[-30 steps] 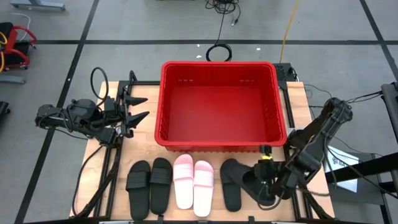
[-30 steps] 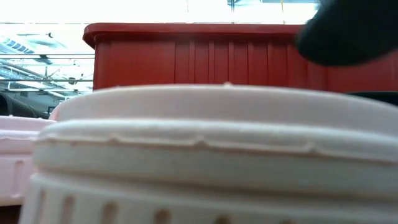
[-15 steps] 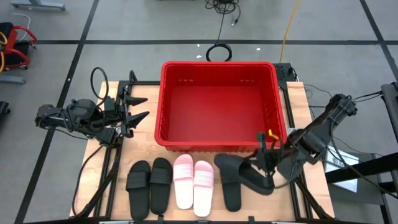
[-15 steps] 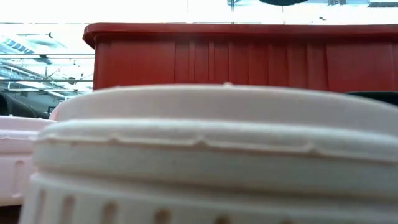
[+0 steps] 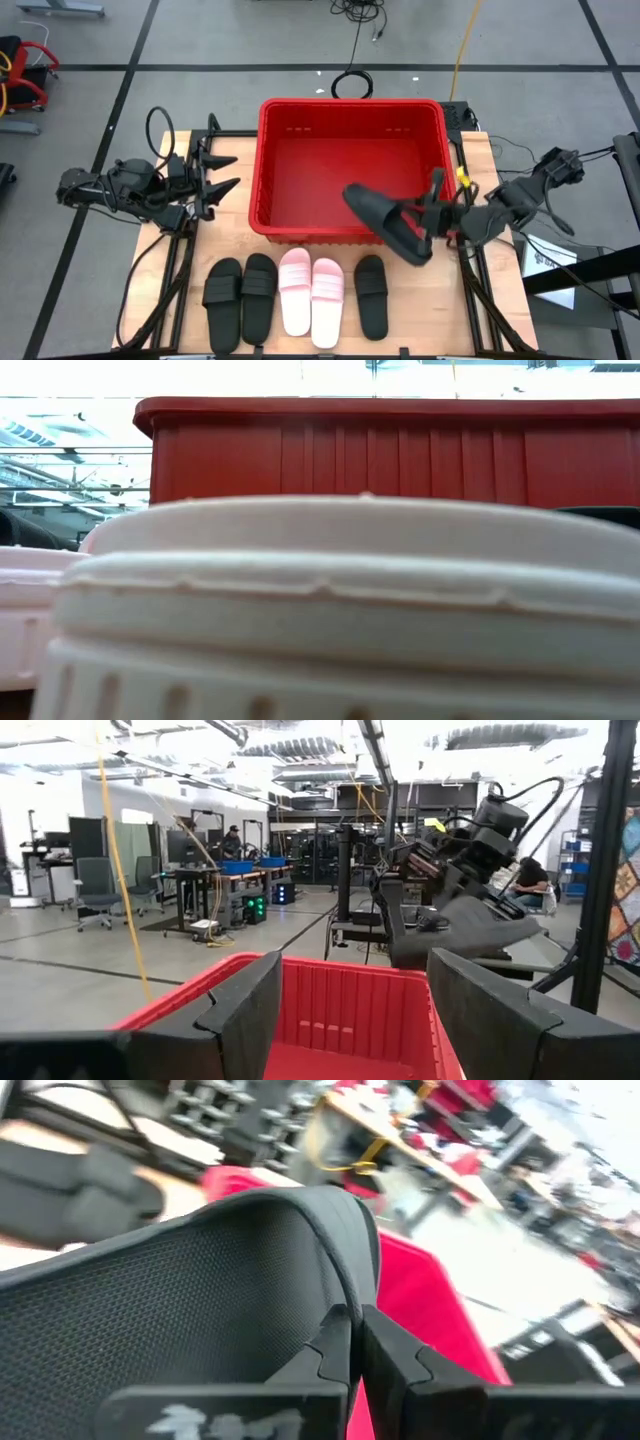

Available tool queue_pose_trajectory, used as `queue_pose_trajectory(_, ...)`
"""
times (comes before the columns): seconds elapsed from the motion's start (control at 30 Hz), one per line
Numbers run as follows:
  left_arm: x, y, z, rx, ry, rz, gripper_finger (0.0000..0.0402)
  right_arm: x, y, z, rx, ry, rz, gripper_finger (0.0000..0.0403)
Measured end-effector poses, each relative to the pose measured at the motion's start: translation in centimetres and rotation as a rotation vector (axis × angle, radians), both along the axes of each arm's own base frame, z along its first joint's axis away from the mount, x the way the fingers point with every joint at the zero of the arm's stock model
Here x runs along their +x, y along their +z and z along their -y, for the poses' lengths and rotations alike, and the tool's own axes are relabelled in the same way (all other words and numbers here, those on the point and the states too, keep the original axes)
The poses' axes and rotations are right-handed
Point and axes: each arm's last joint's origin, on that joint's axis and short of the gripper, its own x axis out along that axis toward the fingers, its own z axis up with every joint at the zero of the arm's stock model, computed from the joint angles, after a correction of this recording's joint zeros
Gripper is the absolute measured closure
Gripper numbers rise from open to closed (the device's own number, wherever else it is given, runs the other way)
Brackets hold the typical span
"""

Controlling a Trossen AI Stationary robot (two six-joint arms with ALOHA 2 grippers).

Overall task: Pick and place slides into bin
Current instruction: Put the black slide into the red bin

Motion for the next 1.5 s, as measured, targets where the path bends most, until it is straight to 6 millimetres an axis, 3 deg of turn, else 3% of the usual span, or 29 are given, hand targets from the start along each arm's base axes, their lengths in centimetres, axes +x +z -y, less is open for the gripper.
queue_pose_trajectory(0.23,-0.1,0.2,-0.8,-0.014,0.09,-0.003,0.0147,-0.8,1.1,3.8,-0.012,-0.159,0.04,0.0401)
queue_pose_trajectory(0.57,-1.4,3.5,-2.6,0.014,0.232,-0.016,0.0147,-0.6,0.2,8.8,-0.069,-0.36,-0.111,0.0401)
queue_pose_trajectory(1.0,1.0,5.3,-6.1,0.018,0.35,-0.099,0.0147,0.3,-0.9,14.9,-0.037,-0.485,-0.243,0.0401)
queue_pose_trajectory(1.27,0.2,5.2,-9.8,0.014,0.457,-0.099,0.0147,1.2,-2.8,17.9,0.02,-0.516,-0.383,0.0401)
queue_pose_trajectory(1.5,0.1,4.1,-13.7,-0.062,0.474,-0.148,0.0147,1.7,-7.0,19.9,0.017,-0.51,-0.465,0.0401)
